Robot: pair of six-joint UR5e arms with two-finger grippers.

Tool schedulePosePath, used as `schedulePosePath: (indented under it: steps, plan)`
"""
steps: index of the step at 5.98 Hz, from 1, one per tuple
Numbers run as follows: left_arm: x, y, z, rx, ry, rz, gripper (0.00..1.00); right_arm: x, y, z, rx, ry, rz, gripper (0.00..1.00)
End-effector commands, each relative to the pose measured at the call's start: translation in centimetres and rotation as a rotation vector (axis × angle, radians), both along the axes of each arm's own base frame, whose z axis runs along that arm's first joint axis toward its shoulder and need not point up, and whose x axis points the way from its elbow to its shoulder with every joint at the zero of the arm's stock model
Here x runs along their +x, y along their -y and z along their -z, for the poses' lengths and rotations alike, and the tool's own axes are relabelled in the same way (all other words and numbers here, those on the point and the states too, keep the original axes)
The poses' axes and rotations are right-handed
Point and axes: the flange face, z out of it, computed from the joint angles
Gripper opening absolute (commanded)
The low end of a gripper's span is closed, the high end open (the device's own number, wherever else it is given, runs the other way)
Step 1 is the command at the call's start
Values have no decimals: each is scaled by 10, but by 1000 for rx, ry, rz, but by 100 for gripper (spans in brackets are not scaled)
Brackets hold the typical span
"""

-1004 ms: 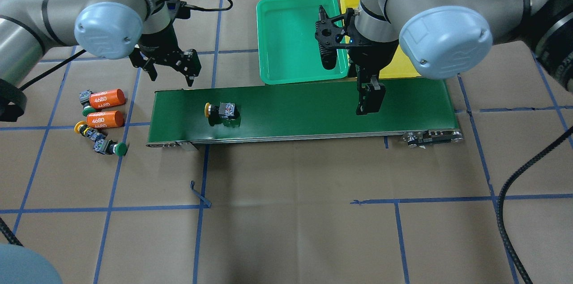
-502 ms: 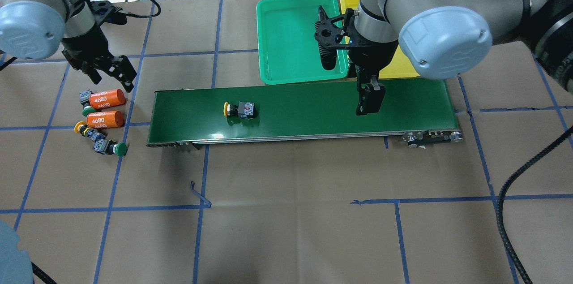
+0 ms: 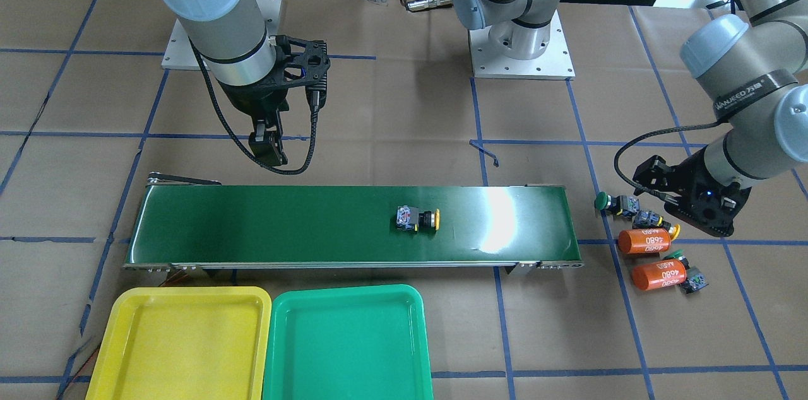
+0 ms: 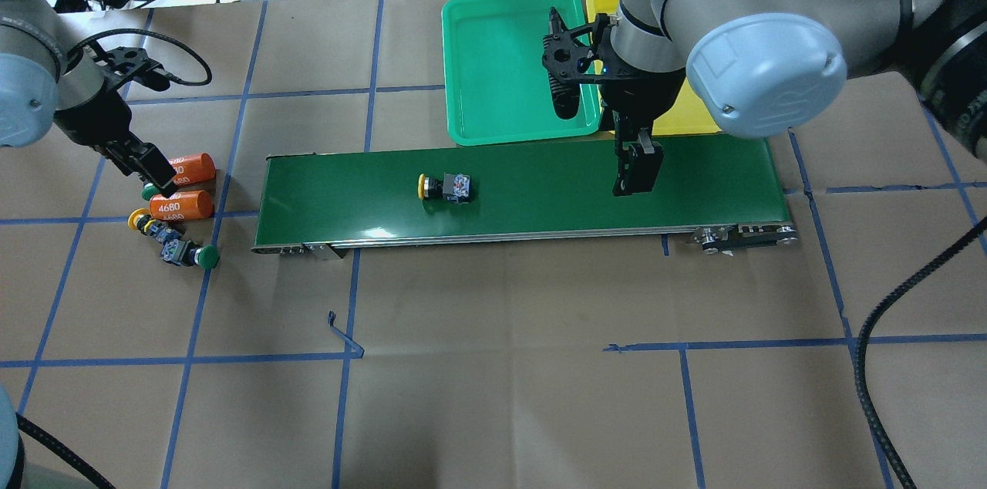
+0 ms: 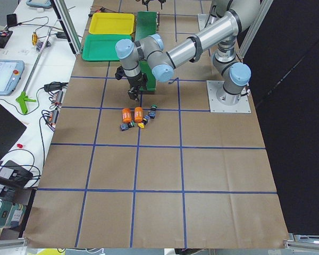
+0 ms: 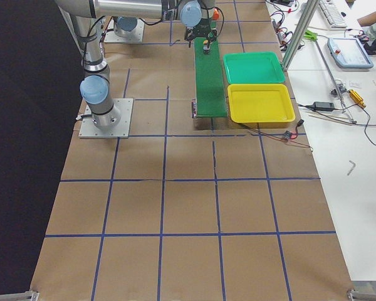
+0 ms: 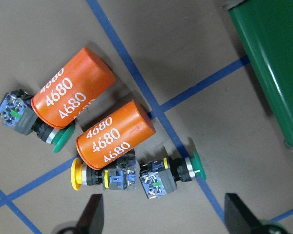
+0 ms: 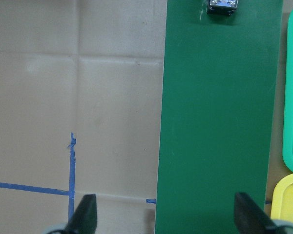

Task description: Sort buttons by color to trays

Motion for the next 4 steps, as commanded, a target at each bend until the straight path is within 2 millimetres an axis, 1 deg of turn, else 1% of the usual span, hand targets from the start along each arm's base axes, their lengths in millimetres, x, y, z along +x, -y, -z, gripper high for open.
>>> schedulePosePath:
  steps: [1,2,3,4]
  plan:
    - [15,5,13,-9,-34,303,88,1,2,26,-61,2,72,100]
    - [16,10,21,-20,-34,384,88,7,9,43,-106,18,107,100]
    - [19,17,31,-22,-45,544,88,31,16,65,-115,25,91,100]
    - [22,23,45,-25,-47,629,87,61,29,93,-173,47,93,100]
